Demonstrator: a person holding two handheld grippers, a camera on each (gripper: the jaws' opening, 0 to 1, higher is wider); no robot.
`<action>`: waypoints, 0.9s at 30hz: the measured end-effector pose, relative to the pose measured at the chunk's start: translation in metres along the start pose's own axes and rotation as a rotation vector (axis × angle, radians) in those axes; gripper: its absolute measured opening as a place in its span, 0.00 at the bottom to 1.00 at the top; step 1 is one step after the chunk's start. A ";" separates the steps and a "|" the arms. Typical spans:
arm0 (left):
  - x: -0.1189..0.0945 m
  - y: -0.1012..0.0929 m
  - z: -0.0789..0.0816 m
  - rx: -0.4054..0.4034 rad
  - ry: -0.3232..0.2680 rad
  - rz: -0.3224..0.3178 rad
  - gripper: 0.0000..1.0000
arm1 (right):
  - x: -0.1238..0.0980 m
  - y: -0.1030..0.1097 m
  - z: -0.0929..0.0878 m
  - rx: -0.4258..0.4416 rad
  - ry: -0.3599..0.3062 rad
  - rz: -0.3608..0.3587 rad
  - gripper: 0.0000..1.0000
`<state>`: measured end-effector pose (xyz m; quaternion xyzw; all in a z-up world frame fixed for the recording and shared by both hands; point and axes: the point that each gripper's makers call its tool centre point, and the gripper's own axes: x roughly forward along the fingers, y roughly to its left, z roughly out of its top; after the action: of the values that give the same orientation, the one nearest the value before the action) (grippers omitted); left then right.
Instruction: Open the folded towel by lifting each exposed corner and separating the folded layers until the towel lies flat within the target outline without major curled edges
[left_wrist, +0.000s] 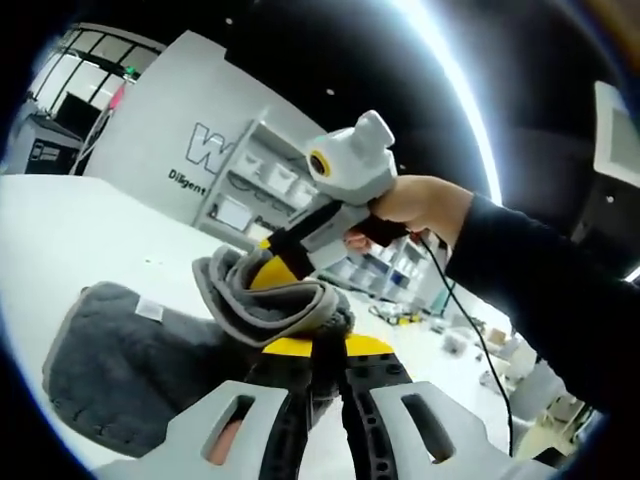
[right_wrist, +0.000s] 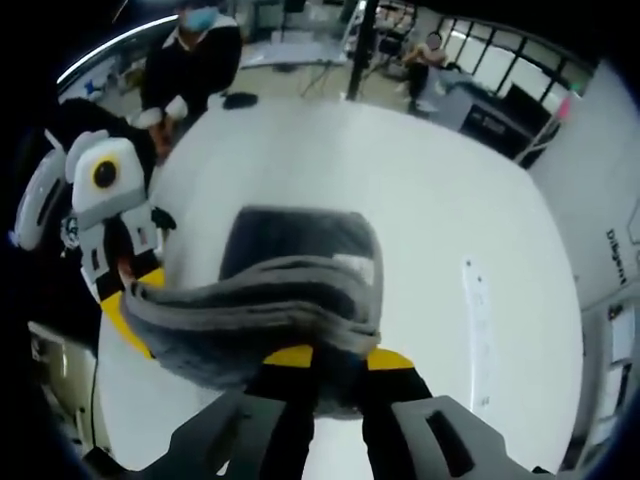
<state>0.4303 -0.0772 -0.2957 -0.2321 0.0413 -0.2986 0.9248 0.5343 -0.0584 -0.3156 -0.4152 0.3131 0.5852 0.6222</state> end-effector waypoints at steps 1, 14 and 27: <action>0.001 -0.001 0.000 0.006 0.001 -0.001 0.07 | -0.001 -0.002 -0.001 0.000 0.000 0.000 0.11; 0.009 -0.005 -0.006 0.081 0.038 -0.013 0.07 | -0.004 -0.003 -0.013 0.029 -0.027 -0.031 0.12; 0.015 -0.013 -0.017 0.170 0.062 -0.026 0.07 | -0.010 -0.001 -0.030 0.073 -0.020 -0.065 0.15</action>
<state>0.4323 -0.1022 -0.3043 -0.1436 0.0415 -0.3201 0.9355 0.5368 -0.0895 -0.3209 -0.3962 0.3145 0.5570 0.6587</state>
